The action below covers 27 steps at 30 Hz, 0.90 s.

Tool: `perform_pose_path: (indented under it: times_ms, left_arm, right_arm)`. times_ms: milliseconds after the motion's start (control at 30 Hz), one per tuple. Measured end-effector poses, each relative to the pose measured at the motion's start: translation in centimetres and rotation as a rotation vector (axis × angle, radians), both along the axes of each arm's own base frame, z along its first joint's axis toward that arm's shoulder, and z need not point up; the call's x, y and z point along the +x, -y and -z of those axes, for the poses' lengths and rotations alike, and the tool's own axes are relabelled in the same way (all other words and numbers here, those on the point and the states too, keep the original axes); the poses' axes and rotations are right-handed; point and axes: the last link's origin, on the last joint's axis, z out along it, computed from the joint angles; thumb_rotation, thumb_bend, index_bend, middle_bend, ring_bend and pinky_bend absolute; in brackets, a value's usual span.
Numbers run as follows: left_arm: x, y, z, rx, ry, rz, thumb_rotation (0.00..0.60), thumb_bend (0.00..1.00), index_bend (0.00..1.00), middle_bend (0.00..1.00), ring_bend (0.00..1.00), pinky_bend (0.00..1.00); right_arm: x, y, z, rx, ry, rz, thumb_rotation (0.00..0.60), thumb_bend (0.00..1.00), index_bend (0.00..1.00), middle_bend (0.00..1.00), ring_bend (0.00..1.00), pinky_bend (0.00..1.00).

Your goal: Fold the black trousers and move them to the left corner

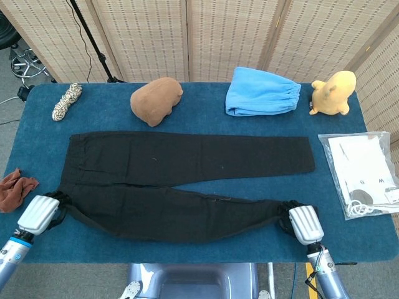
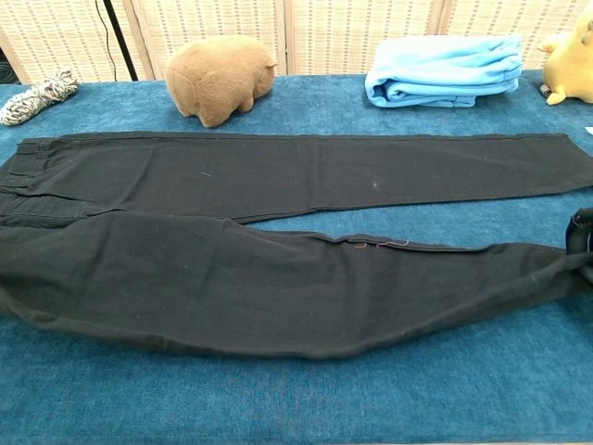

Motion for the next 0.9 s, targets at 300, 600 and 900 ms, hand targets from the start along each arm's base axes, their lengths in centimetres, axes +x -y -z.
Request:
perform_pose_path:
  times_ms: [300,600,900]
  left_arm:
    - [1.8,-3.2,-0.7,0.021,0.016,-0.041,0.6,0.61,0.65,0.53,0.37,0.5]
    - [2.8,-5.4,-1.2,0.062,0.045,-0.072,0.6,0.61,0.68,0.55,0.39,0.52]
    - [4.0,-7.9,-0.9,0.077,0.042,-0.098,0.6,0.61,0.68,0.55,0.39,0.52]
  right_arm:
    - [0.2,3.0,-1.0,-0.045,-0.021,0.015,0.6,0.69,0.59,0.52,0.47,0.64]
    - [0.8,5.7,-1.8,-0.072,-0.032,0.013,0.6,0.7,0.59,0.52,0.47,0.64]
    - [1.3,8.9,-1.9,-0.087,-0.074,0.01,0.6,0.7,0.59,0.52,0.47,0.64]
